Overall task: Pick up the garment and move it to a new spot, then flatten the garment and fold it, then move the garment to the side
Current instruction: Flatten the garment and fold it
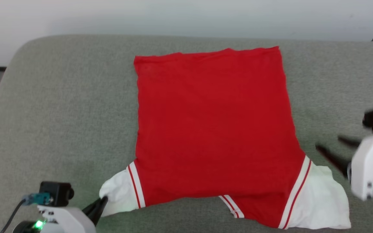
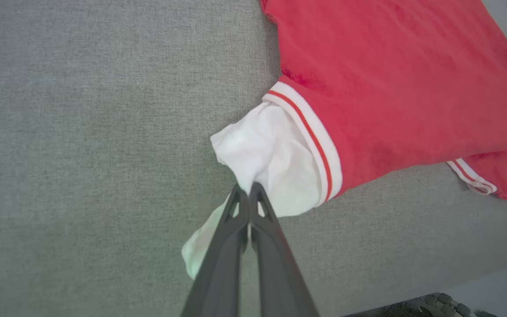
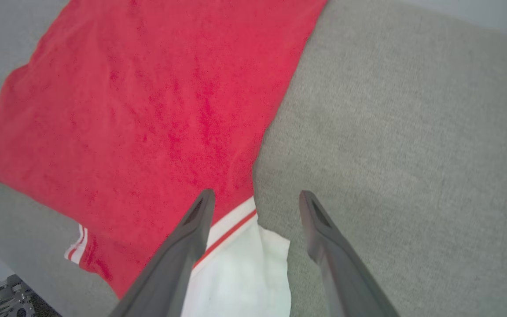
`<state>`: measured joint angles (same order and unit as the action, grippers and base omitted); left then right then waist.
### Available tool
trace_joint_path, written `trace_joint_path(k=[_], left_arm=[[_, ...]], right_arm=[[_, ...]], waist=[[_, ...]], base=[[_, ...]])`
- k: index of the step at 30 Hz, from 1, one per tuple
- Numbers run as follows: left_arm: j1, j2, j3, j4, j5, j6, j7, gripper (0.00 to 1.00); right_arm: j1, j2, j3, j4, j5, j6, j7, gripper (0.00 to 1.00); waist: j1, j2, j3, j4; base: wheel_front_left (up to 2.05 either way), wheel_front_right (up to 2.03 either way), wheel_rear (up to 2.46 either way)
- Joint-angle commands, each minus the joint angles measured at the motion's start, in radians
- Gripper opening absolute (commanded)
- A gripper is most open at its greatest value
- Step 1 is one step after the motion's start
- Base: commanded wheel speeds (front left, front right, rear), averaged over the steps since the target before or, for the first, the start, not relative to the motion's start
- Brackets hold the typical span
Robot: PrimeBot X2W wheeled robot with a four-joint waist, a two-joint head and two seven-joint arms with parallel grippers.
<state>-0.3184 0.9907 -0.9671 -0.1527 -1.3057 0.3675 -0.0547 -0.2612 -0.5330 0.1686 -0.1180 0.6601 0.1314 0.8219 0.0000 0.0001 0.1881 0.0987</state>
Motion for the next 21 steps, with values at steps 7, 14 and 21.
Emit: trace_joint_path(k=[7, 14, 21], left_arm=[[-0.072, -0.044, -0.003, 0.002, 0.051, -0.031, -0.005, 0.0], [-0.159, -0.117, -0.023, 0.029, 0.098, -0.08, 0.025, 0.0], [-0.233, -0.202, -0.052, 0.093, 0.129, -0.143, 0.051, 0.0]], right_arm=[[-0.314, 0.07, 0.026, 0.183, -0.138, -0.002, -0.176, 1.0], [-0.625, 0.084, 0.063, 0.573, -0.211, -0.002, -0.308, 1.0], [-0.842, 0.091, 0.056, 0.908, -0.268, -0.002, -0.321, 1.0]], waist=[[0.0, -0.0001, 0.093, 0.065], [0.0, -0.0001, 0.178, 0.161], [0.0, -0.0001, 0.246, 0.259]], base=[[0.0, 0.0, 0.0], [0.0, 0.0, 0.0], [0.0, 0.0, 0.0]])
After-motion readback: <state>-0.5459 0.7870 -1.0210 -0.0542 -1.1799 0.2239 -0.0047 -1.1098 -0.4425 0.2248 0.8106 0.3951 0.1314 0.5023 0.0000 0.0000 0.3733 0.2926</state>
